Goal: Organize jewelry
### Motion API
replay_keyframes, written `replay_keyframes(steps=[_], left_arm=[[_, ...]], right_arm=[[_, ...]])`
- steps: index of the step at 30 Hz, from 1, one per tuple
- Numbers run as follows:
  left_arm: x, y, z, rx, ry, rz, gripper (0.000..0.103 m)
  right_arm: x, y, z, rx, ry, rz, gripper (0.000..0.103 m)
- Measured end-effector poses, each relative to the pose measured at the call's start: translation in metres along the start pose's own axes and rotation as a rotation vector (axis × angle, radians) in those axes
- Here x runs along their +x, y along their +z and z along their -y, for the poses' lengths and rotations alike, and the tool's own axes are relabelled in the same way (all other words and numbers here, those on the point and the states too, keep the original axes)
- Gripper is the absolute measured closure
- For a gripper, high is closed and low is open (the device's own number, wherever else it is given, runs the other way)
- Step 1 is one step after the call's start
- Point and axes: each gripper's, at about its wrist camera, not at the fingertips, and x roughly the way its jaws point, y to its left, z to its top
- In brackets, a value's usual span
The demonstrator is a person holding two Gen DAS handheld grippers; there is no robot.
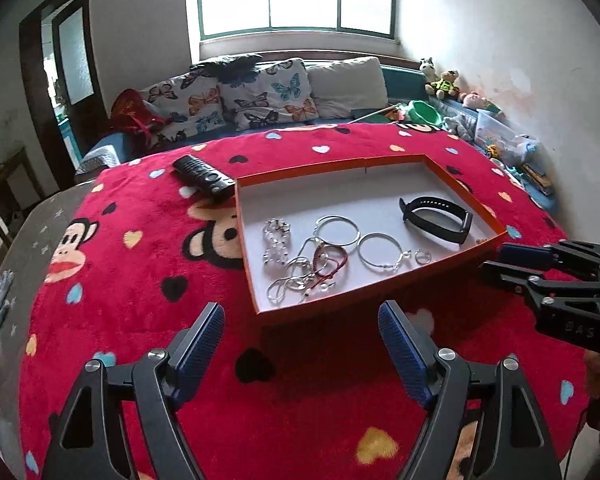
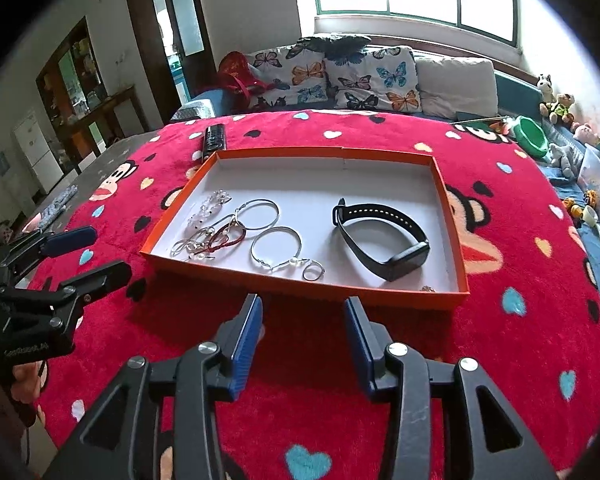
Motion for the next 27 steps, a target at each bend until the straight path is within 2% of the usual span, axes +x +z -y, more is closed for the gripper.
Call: replay_keyframes(steps=[4,12,27], left_arm=[[-0.006,-0.006,0.001,0.005,0.023,0.006,0.018],[-0.010,-0.017,-0.002,-0.024,0.018,-0.007,0.018],[-0.014,-0.029,-0.002,-0.055,0.005,-0.020,0.018]], right_arm=[[-0.006,-0.005,-0.003,0.001,-0.028,0.015,0.052],[-0.011,-0.012,-0.002,0.037,-0.031,0.015,0.052],[-0.017,-0.021,-0.007,0.028,-0.083,0.023,0.052]])
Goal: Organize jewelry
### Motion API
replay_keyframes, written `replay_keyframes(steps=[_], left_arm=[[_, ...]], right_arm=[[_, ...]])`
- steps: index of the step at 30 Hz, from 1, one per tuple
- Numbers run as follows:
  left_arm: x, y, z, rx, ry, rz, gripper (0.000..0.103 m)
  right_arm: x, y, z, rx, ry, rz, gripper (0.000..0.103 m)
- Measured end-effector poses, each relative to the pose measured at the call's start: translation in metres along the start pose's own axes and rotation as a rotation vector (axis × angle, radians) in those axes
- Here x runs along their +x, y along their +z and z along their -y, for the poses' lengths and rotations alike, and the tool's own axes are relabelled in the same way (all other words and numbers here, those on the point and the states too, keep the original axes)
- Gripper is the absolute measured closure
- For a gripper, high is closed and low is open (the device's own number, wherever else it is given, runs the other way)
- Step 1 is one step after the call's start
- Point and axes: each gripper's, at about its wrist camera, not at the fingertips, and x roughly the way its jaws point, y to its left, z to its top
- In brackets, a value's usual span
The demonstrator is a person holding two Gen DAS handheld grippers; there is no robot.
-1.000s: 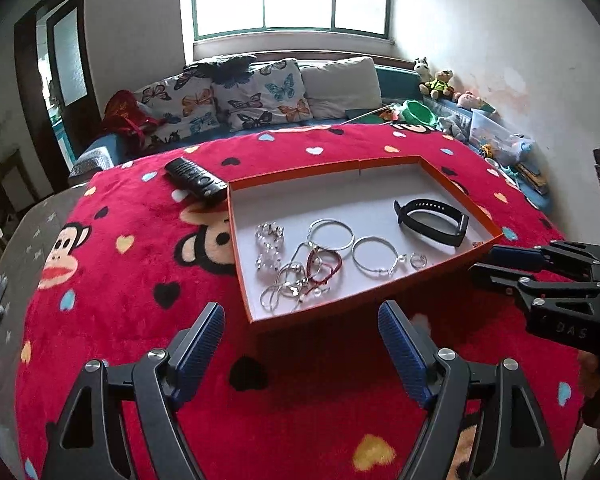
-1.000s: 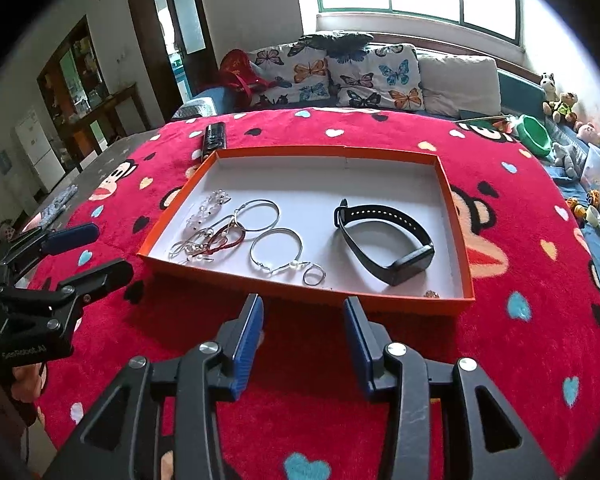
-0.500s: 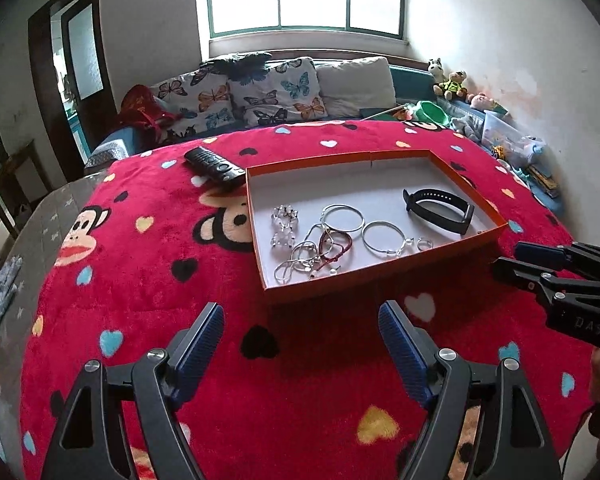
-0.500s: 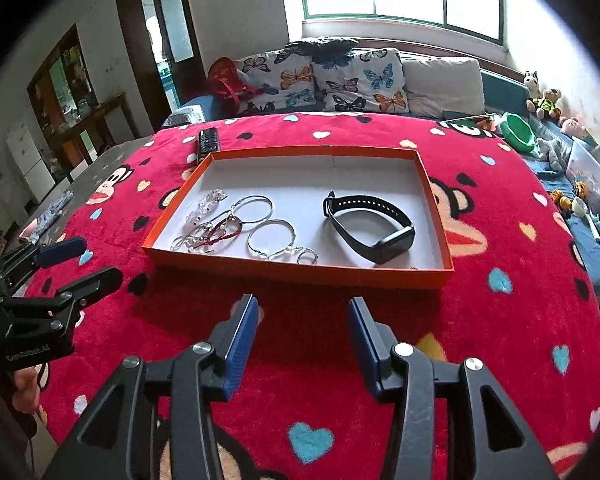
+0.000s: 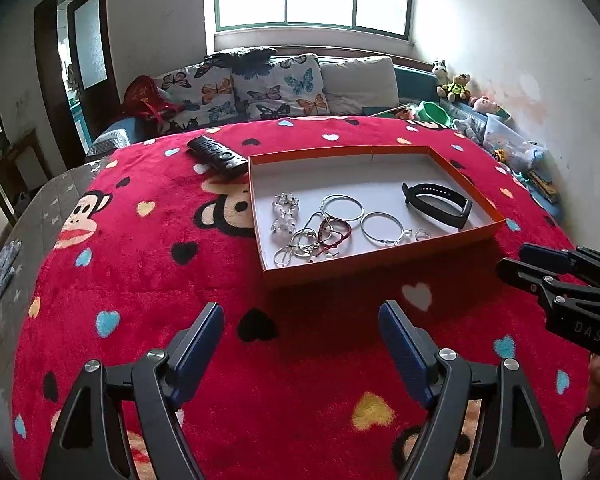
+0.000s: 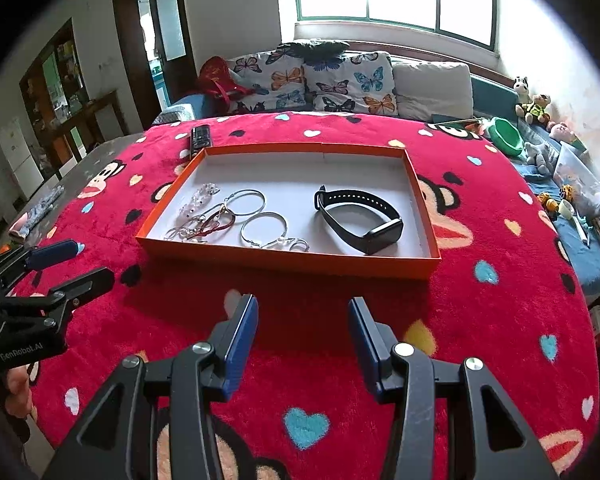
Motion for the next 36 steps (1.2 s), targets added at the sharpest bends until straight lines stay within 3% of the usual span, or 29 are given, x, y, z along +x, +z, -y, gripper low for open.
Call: replay_keyframes(steps=[36], left_arm=[[0.0031,-0.0050,0.0002,-0.005,0.009,-0.015,0.018]], right_arm=[[-0.0035,-0.0055,0.0014,0.025,0.016,-0.007,0.051]])
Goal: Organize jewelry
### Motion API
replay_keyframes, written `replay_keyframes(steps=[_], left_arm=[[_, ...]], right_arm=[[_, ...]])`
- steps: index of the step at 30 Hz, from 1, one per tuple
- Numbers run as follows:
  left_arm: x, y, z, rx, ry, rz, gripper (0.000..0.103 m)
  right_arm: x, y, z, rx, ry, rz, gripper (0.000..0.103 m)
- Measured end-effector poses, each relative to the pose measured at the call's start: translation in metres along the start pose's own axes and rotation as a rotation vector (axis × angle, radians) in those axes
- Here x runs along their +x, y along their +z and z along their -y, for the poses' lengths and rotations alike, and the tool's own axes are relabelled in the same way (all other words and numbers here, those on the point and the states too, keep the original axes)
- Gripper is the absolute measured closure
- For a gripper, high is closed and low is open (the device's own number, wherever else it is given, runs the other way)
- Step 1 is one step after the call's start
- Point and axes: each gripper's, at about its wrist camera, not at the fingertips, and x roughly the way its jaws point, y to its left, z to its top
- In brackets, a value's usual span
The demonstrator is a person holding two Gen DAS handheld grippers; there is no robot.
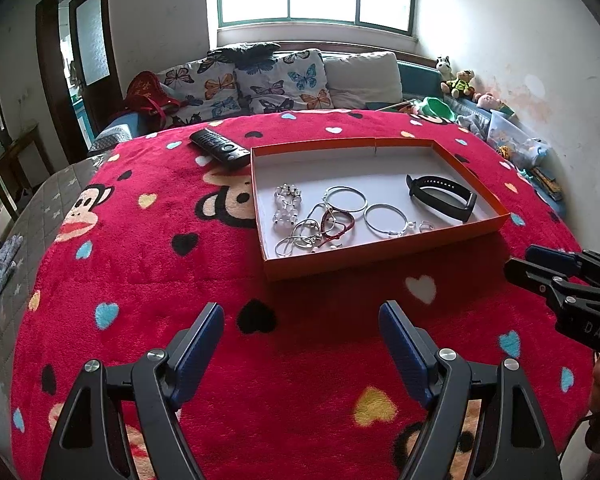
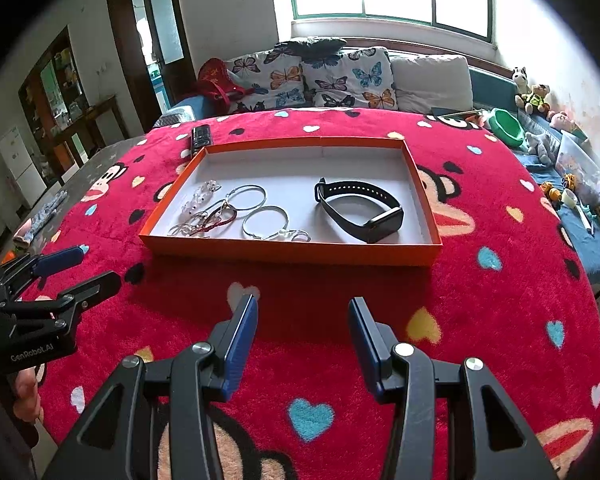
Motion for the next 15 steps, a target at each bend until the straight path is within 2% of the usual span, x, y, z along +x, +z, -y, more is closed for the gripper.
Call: replay_keyframes(steps=[15], left_arm=[[0.0000,-0.0017,0.0015,0.016,0.013,0.006,0.018]], right_arm=[[0.0005,-0.0020,-0.0001,0.002,-0.004,-0.002,0.051]])
